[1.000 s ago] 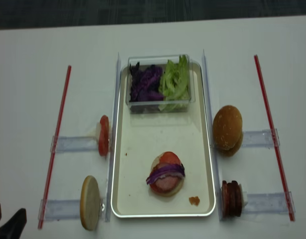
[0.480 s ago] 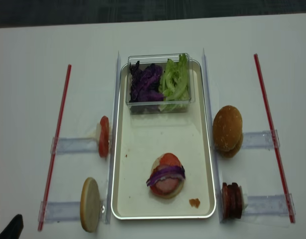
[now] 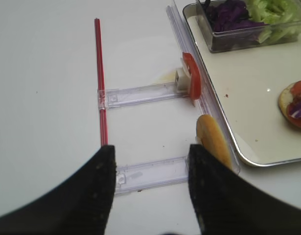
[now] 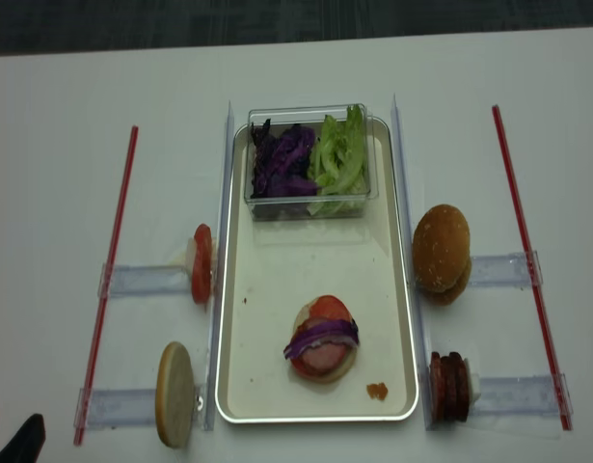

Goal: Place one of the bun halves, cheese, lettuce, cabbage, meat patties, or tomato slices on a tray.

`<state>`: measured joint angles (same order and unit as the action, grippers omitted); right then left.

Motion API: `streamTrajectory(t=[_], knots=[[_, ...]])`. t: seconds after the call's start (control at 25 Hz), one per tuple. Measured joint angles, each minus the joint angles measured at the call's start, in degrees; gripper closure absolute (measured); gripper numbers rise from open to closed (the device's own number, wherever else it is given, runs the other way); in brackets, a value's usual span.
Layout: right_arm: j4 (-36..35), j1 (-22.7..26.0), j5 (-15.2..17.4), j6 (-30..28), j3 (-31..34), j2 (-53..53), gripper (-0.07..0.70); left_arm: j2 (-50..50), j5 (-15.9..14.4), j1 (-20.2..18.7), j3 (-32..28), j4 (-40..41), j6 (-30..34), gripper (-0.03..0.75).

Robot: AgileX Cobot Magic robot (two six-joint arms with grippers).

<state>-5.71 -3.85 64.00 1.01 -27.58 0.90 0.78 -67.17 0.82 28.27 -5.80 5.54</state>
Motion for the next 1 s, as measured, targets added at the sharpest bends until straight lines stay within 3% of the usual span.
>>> streamTrajectory(t=[1.0], knots=[[0.0, 0.0, 0.0, 0.1, 0.0, 0.0, 0.230, 0.2, 0.0, 0.0, -0.1, 0.5, -2.1, 0.358]])
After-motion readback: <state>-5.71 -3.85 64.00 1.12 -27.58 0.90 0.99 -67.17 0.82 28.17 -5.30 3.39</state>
